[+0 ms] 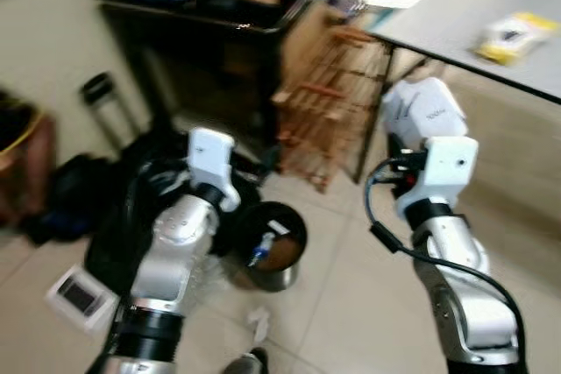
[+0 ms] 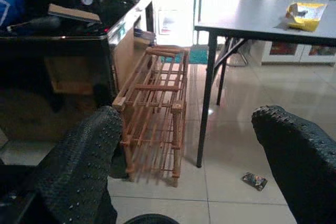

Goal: Picking trash to rubbish bin

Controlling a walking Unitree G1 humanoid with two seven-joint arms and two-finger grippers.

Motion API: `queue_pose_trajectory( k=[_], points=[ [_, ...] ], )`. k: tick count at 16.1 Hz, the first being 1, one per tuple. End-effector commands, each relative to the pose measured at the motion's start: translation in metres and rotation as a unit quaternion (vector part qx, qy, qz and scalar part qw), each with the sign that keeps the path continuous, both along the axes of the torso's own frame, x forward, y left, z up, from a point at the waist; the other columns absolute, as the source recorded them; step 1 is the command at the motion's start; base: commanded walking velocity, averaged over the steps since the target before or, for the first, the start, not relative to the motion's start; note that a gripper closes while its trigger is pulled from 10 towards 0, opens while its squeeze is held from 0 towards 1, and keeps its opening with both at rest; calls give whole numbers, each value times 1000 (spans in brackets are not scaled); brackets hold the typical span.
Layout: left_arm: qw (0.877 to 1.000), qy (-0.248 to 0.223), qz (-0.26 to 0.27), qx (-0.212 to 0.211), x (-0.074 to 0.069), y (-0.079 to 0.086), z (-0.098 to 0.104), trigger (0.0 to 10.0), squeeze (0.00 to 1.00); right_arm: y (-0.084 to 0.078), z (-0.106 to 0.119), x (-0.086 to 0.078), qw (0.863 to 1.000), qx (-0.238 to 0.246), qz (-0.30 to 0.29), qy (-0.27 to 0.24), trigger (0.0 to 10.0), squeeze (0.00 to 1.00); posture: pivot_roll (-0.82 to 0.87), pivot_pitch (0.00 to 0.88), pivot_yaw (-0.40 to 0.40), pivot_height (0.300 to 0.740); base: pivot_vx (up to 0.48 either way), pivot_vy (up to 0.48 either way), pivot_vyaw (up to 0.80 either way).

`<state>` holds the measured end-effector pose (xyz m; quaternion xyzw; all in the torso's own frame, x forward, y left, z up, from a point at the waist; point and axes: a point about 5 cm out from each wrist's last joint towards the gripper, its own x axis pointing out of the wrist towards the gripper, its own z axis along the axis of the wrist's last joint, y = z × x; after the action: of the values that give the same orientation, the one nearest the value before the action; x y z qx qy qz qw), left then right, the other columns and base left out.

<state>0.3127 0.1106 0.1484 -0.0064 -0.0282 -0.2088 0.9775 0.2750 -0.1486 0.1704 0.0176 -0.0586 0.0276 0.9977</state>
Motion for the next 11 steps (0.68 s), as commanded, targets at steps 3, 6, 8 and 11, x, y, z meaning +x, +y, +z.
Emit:
queue_pose_trajectory(
  k=[3, 6, 8, 11],
  points=[
    [1000, -2, 17, 11, 1, 9, 1, 10000, 0, 5, -1, -1, 1000, 5, 8, 3, 10000, 0, -26, 96, 34, 740, 0, 0, 800],
    [1000, -2, 19, 11, 3, 8, 1, 10000, 0, 4, -1, 0, 1000, 7, 8, 5, 10000, 0, -28, 98, 32, 740, 0, 0, 800],
    [1000, -1, 20, 12, 3, 9, 1, 10000, 0, 4, -2, 1, 1000, 10, 7, 5, 10000, 0, -28, 97, 32, 740, 0, 0, 800],
    [1000, -2, 20, 14, 3, 8, 1, 10000, 0, 4, -2, 2, 1000, 15, 5, 7, 10000, 0, -25, 94, 32, 740, 0, 0, 267]
  ],
)
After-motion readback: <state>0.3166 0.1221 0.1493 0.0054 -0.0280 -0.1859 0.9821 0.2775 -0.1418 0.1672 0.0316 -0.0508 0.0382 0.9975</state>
